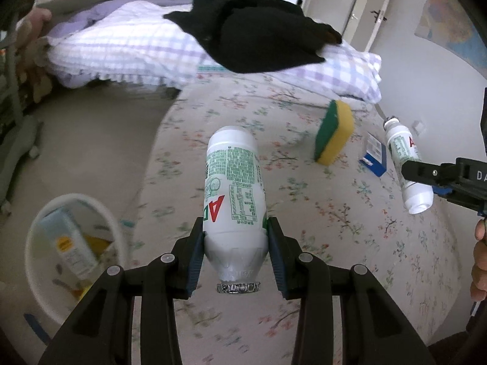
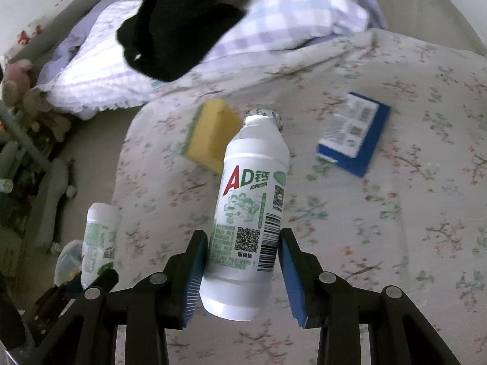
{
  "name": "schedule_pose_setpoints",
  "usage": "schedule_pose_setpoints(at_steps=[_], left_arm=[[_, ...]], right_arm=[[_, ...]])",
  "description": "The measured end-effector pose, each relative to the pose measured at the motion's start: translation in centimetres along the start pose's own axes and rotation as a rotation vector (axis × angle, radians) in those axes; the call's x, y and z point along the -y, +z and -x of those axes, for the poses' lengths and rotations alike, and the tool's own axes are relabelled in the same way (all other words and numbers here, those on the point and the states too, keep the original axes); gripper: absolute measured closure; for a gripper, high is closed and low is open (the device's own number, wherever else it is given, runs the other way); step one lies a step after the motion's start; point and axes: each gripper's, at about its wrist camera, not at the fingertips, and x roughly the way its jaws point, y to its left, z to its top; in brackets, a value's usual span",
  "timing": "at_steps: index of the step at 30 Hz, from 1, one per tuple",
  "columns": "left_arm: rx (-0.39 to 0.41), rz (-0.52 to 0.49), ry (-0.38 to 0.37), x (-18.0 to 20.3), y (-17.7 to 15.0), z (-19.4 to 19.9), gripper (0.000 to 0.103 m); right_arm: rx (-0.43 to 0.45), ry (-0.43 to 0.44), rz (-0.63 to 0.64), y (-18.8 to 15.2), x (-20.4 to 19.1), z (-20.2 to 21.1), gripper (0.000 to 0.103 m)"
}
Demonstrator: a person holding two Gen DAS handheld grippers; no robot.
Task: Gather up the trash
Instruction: 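Carry both bottles to the wastebasket and open both tools to drop them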
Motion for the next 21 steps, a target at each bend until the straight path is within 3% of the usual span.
schedule_pose_setpoints(at_steps=[11,21], left_arm=[[0.012,0.073,0.062,-6.6,-1.5,3.3,0.062],[-0.005,0.198,0.110,-14.0,-3.6,5.4,0.062]], right_arm=[[-0.024,0.051,0.101,-1.6,-6.7,-1.9,0.061],[-0.065,0.093,0.173,-3.4,-12.7,-4.5,0.061]])
